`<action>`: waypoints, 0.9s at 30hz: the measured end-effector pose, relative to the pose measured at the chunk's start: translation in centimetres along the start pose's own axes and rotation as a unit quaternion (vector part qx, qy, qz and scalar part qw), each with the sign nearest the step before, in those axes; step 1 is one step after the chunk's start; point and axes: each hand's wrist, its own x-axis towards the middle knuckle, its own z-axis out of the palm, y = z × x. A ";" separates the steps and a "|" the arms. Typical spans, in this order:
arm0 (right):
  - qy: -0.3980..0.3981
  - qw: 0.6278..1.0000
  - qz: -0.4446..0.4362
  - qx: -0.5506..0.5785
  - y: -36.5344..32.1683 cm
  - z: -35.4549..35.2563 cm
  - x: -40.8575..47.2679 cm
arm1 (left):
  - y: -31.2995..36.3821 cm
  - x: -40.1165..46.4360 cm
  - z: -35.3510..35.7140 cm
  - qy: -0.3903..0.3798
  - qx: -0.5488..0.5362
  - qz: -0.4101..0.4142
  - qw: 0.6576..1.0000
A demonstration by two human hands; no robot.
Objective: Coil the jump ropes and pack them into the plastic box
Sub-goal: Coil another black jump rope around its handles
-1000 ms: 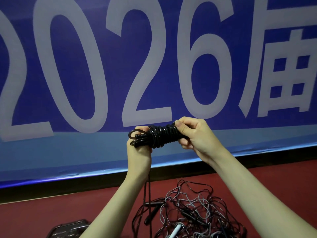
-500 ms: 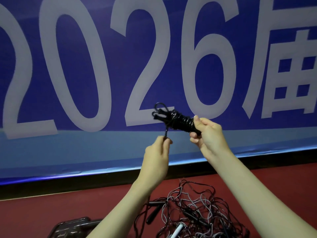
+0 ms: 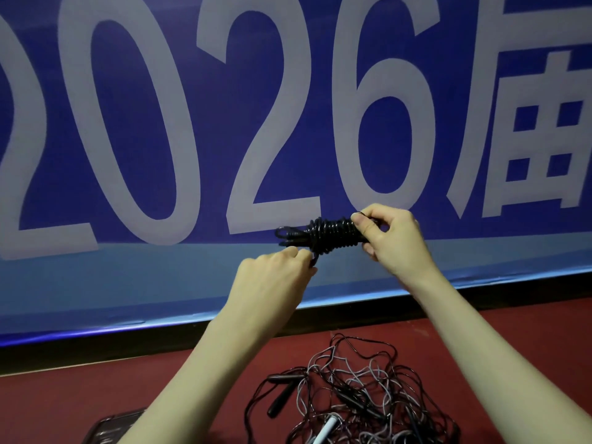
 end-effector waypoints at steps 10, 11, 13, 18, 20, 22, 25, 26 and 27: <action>-0.176 0.961 -0.050 -0.207 -3.8 -3.9 -0.3 | 0.4 0.6 -1.2 -0.028 0.024 -0.067 0.997; -0.193 0.956 -0.053 -0.216 -4.2 -4.4 -0.3 | 0.3 0.6 -1.1 -0.021 0.015 -0.062 0.998; -0.218 0.947 -0.060 -0.229 -4.8 -5.1 -0.4 | 0.1 0.5 -0.7 -0.019 -0.031 -0.039 0.999; -0.277 0.932 -0.069 -0.224 -5.6 -5.6 -0.5 | -0.4 0.2 -0.2 -0.122 -0.278 0.013 0.953; -0.296 0.938 -0.049 -0.176 -5.4 -5.8 -0.4 | -0.9 0.2 -0.1 -0.148 -0.391 0.013 0.909; -0.314 0.940 -0.030 -0.133 -5.1 -5.9 -0.4 | -1.1 0.1 -0.4 -0.174 -0.449 0.029 0.876; -0.339 0.938 -0.002 -0.074 -4.6 -5.9 -0.5 | -1.5 0.0 -0.1 -0.213 -0.519 0.022 0.828; -0.345 0.937 0.005 -0.057 -4.4 -5.8 -0.5 | -1.7 -0.2 0.4 -0.223 -0.539 0.017 0.812; -0.350 0.936 0.011 -0.042 -4.2 -5.7 -0.5 | -1.8 -0.4 0.8 -0.231 -0.561 0.008 0.795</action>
